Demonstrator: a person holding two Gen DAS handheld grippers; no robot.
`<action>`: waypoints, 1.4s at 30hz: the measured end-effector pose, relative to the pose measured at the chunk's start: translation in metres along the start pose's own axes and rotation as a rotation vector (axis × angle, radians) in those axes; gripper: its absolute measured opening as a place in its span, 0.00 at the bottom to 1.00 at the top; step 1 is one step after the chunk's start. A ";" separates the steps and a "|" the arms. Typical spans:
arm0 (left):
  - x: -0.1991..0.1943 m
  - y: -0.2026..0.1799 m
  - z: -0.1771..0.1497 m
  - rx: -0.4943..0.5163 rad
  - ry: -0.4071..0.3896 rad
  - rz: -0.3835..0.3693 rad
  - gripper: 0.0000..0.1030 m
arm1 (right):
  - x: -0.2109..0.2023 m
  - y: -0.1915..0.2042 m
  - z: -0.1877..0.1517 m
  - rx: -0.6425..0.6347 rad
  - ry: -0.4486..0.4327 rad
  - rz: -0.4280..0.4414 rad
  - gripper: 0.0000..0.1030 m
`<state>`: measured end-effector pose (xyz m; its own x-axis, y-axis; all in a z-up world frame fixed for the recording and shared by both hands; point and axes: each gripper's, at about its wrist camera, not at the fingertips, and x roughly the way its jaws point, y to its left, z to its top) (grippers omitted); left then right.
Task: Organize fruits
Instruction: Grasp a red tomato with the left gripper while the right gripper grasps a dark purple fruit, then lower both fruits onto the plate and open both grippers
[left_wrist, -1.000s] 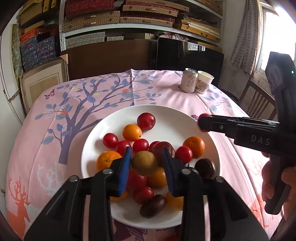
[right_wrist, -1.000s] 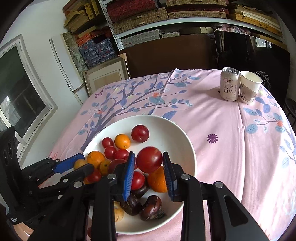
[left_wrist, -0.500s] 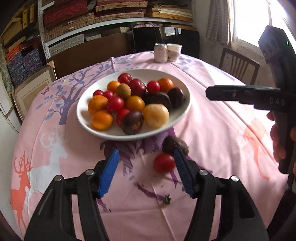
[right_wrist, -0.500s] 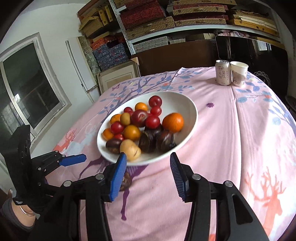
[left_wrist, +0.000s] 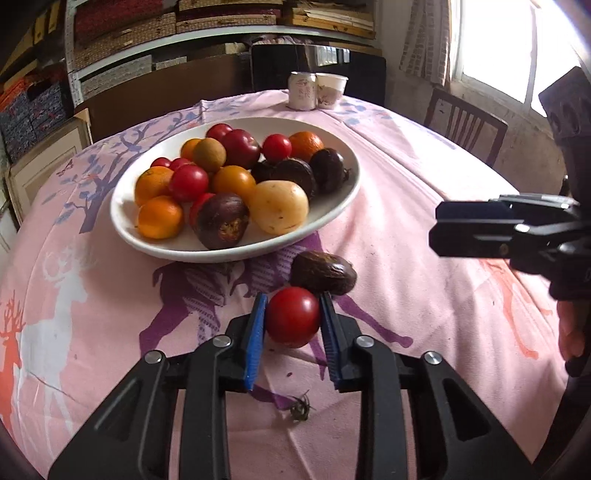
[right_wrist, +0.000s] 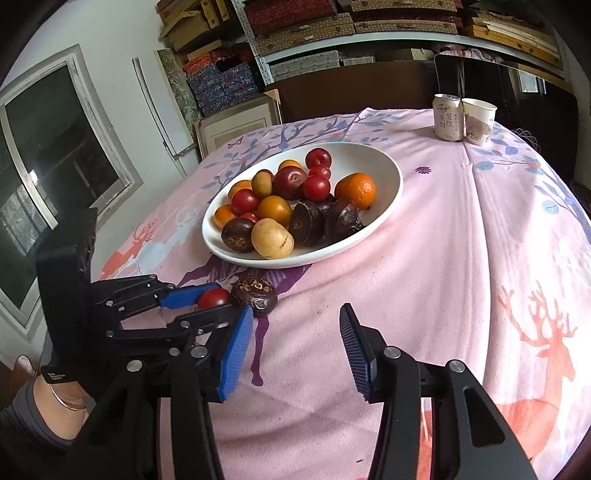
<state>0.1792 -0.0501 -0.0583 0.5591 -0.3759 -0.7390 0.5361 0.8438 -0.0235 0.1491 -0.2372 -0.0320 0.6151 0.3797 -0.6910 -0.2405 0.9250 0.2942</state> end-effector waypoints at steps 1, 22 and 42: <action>-0.006 0.006 -0.001 -0.026 -0.013 0.001 0.27 | 0.005 0.002 0.001 -0.002 0.013 0.006 0.48; -0.059 0.038 -0.016 -0.115 -0.086 0.067 0.27 | 0.040 0.056 0.008 -0.171 0.076 0.009 0.40; 0.022 0.074 0.121 -0.159 -0.069 0.167 0.87 | 0.070 -0.033 0.149 0.030 -0.046 -0.055 0.59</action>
<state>0.3080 -0.0421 0.0055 0.6764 -0.2461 -0.6942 0.3290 0.9442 -0.0142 0.3117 -0.2433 0.0079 0.6604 0.3270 -0.6759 -0.1835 0.9432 0.2771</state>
